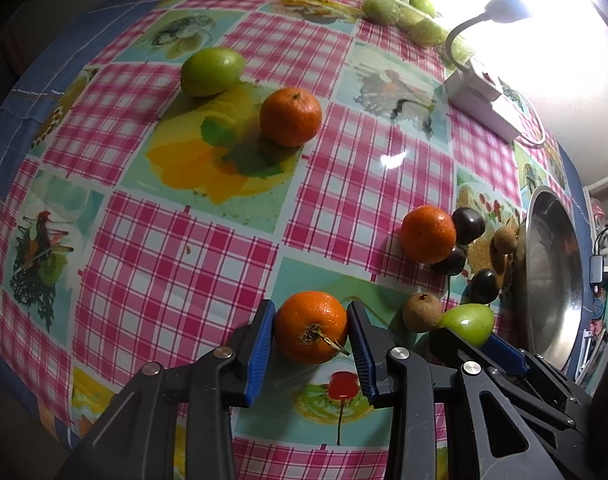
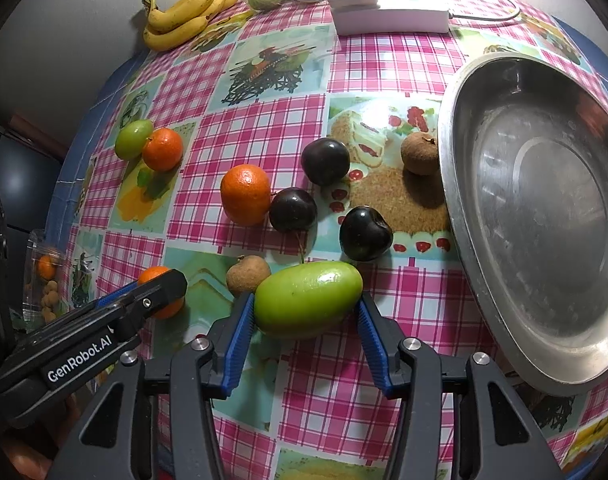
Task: Organize fruits
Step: 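Grasp the green mango with the right gripper while the left gripper grasps the orange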
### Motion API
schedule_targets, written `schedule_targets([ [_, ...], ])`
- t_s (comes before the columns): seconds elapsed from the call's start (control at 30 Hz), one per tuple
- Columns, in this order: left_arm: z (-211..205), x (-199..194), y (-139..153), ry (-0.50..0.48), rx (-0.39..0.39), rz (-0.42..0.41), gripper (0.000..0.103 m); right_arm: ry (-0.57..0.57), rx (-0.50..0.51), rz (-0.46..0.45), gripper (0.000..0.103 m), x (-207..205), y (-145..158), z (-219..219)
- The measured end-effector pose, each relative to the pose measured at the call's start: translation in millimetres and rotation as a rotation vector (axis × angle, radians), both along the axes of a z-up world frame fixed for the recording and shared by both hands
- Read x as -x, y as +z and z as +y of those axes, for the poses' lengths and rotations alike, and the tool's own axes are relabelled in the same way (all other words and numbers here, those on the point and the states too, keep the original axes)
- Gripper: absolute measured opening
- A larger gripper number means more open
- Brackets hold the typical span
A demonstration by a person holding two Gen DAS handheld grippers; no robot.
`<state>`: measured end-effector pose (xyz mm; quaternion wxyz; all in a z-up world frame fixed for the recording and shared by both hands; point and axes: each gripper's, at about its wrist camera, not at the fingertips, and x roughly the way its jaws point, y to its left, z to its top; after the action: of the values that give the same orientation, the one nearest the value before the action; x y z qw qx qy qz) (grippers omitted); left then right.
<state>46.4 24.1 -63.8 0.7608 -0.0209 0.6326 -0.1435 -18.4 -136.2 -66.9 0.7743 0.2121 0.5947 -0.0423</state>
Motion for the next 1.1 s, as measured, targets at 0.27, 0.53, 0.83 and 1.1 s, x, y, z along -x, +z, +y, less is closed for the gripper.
schedule_targets([
  [0.27, 0, -3, 22, 0.006, 0.0, -0.041, 0.039, -0.02, 0.011, -0.038, 0.052, 3, 18, -3],
  [0.53, -17, -22, 51, 0.031, 0.0, -0.08, 0.039, -0.072, 0.092, -0.054, 0.052, 2, 47, -13],
  [0.83, -42, -37, 73, 0.056, -0.013, -0.121, 0.04, -0.15, 0.107, -0.072, 0.052, -11, 60, -37],
  [1.1, -76, -43, 73, 0.048, -0.018, -0.131, 0.04, -0.192, 0.135, -0.059, 0.052, -17, 63, -59],
])
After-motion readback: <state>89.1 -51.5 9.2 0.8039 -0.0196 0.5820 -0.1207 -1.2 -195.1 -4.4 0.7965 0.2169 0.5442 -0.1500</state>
